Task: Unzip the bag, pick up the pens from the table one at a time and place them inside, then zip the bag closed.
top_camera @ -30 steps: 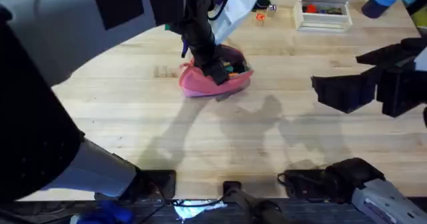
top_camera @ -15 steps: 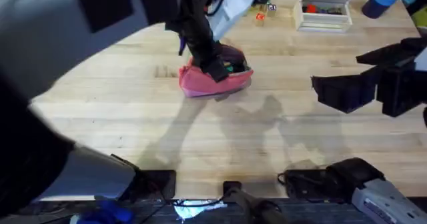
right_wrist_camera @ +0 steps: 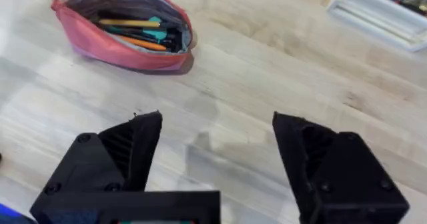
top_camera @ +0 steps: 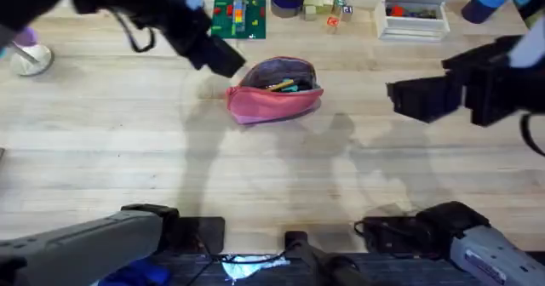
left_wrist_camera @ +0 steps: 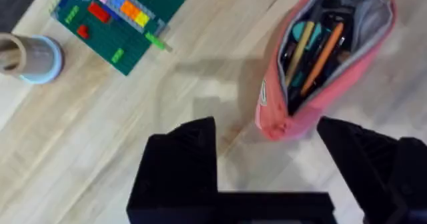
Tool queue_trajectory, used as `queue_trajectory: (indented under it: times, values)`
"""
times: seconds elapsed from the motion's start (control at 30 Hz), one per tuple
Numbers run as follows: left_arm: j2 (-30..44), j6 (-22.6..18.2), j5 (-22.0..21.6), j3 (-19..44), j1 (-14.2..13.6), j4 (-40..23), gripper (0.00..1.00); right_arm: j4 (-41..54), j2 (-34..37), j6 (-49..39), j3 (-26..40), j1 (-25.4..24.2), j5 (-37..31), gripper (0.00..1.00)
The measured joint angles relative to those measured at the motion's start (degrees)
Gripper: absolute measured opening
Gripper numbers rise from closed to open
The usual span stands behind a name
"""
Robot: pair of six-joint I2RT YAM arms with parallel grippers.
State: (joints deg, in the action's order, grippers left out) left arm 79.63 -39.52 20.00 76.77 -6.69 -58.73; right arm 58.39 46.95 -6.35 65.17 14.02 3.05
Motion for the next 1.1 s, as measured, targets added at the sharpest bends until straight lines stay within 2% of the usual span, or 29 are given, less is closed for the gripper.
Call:
queue_trajectory:
  times: [0.2,0.4,0.5,0.63,0.7,0.93,1.1]
  values:
    - [-0.61,-6.59,6.36,0.00,7.98,-5.43,0.948,-3.39,5.23,0.20,0.00,0.02,2.74,0.996]
    - [-0.61,-9.26,7.88,0.00,13.80,-2.84,0.948,-6.11,9.78,0.39,0.00,1.84,3.47,0.997]
    - [-0.61,-9.78,7.81,0.00,15.16,-4.45,0.948,-7.46,11.84,0.39,0.00,3.32,3.77,0.996]
    - [-0.61,-10.08,7.20,0.00,15.22,-6.02,0.949,-10.36,14.53,0.40,0.00,4.72,3.89,0.997]
    - [-0.61,-11.65,6.91,0.00,15.20,-6.60,0.948,-11.91,15.88,0.40,0.00,5.14,3.89,0.996]
    - [-0.61,-22.78,7.42,0.00,16.08,-12.07,0.947,-16.11,18.80,0.41,-0.02,5.49,3.89,0.996]
    - [-0.61,-31.92,12.15,-0.02,21.31,-14.40,0.947,-17.29,18.92,0.39,-0.04,5.49,3.89,0.996]
